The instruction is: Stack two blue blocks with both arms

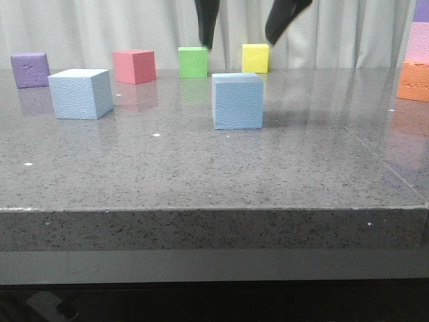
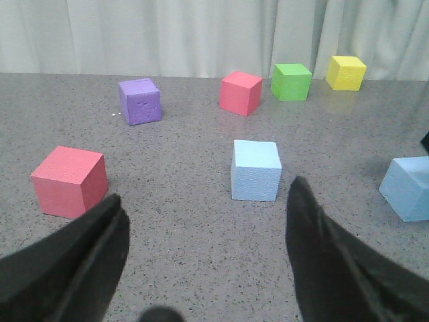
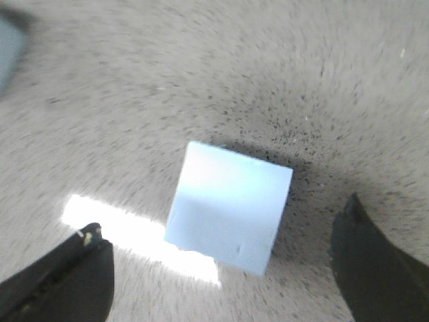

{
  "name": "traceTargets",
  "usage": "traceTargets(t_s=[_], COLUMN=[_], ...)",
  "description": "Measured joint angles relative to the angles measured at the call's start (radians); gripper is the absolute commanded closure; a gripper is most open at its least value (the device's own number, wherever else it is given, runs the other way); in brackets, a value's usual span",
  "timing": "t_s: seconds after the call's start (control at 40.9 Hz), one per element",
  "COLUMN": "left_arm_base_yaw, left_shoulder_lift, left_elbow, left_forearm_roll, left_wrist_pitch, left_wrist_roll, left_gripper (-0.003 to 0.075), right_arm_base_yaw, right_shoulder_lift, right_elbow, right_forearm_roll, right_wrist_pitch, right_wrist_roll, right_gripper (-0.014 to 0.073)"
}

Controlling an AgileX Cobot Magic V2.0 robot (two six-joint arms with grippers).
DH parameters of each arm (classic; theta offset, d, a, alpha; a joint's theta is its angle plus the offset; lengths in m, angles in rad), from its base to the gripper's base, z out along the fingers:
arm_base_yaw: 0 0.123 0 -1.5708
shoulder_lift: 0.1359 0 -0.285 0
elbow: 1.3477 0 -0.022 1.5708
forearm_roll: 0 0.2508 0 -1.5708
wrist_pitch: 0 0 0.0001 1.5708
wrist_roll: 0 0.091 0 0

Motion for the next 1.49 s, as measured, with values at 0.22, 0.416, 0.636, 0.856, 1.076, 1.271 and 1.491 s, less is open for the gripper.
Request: traceTargets(t_s=[0.22,0.416,0.636,0.856,1.076,1.271,1.491], left_arm_base_yaw=[0.0,0.0,0.0,0.0,0.0,0.0,0.0], left_shoulder_lift=[0.0,0.0,0.0,0.0,0.0,0.0,0.0], left_elbow=[0.0,0.0,0.0,0.0,0.0,0.0,0.0], left_forearm_roll=[0.0,0.0,0.0,0.0,0.0,0.0,0.0], left_wrist_pitch=[0.0,0.0,0.0,0.0,0.0,0.0,0.0], left_wrist_roll=[0.0,0.0,0.0,0.0,0.0,0.0,0.0], left_gripper=[0.0229,0.0229,0.0229,0.0229,0.0229,0.0229,0.0229], right_arm_base_yaw=[-0.002,-0.07,-0.196,-0.211,-0.211,-0.211,-0.211], right_shoulder_lift=[-0.255,-0.499,-0.691,-0.863,-1.049,-1.15,-1.17], right_elbow=[0.13,0.412,0.664,0.87,1.019,1.056,1.058], right_forearm_roll=[0.042,0.161,0.326,0.347,0.348,0.306,0.271], right_wrist_pitch=[-0.014,-0.141,-0.185,-0.216,-0.22,-0.191,-0.196], right_wrist_roll=[-0.158,-0.27,-0.448,-0.506,-0.506,-0.445,-0.42], right_gripper=[-0.0062,-0.0062,-0.0062,-0.0062,-0.0062,-0.0062,-0.0062])
